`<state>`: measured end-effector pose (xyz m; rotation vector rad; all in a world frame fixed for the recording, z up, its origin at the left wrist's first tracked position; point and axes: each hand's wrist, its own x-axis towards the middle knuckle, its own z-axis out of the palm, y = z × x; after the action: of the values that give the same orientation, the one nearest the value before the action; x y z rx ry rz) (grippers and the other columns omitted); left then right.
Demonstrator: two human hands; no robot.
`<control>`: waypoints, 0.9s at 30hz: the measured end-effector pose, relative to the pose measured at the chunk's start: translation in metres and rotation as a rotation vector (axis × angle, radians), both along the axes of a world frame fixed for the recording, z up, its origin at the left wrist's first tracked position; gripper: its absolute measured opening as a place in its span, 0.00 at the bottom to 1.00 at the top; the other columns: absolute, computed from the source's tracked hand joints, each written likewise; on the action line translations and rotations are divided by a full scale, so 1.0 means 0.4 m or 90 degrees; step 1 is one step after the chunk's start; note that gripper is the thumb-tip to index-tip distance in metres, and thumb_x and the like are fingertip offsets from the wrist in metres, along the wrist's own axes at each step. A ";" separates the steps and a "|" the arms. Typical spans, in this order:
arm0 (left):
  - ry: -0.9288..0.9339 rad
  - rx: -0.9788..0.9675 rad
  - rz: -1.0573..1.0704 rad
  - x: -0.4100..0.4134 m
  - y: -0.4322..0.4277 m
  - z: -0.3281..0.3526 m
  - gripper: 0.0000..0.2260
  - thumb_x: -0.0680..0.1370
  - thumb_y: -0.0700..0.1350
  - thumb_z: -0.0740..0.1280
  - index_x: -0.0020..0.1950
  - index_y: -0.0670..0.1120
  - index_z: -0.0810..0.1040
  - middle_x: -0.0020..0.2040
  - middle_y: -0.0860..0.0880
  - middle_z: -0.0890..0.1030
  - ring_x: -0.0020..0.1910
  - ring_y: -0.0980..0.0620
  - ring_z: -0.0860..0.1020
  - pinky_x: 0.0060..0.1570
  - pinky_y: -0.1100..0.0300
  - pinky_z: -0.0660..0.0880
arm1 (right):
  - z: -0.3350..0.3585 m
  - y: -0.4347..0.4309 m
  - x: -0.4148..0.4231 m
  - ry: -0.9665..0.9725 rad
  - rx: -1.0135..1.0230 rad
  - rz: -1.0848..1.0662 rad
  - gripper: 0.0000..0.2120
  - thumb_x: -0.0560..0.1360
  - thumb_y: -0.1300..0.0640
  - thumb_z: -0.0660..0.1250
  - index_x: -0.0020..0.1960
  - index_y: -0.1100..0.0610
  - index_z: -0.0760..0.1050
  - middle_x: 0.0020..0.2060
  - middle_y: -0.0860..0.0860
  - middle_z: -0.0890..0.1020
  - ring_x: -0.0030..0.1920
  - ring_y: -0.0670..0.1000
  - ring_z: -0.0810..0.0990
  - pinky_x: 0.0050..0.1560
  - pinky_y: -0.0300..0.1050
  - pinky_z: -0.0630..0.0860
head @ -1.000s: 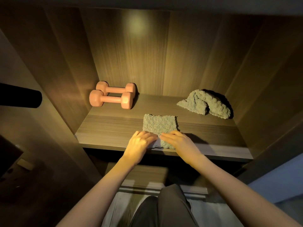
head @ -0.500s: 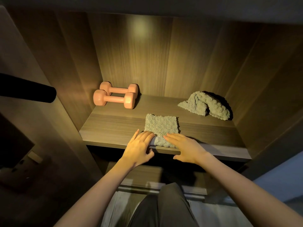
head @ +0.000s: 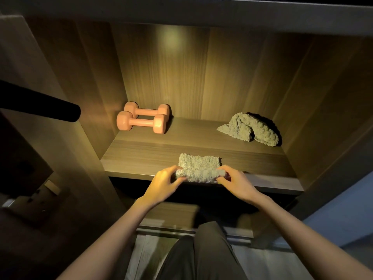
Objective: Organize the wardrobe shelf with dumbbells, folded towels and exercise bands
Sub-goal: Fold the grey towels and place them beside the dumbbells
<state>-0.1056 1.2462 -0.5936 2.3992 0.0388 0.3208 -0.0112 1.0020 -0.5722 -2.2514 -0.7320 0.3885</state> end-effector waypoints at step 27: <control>0.174 -0.025 0.292 0.168 -0.022 0.002 0.16 0.77 0.62 0.61 0.54 0.51 0.71 0.44 0.49 0.81 0.49 0.44 0.79 0.44 0.54 0.72 | -0.008 0.114 0.067 -0.267 -0.225 -0.214 0.20 0.77 0.58 0.61 0.67 0.49 0.62 0.59 0.54 0.75 0.62 0.56 0.69 0.56 0.52 0.73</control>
<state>-0.0383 1.2376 -0.5928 2.3585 0.7196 0.1941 0.0156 1.0474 -0.5756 -2.7762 -0.4969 -0.1361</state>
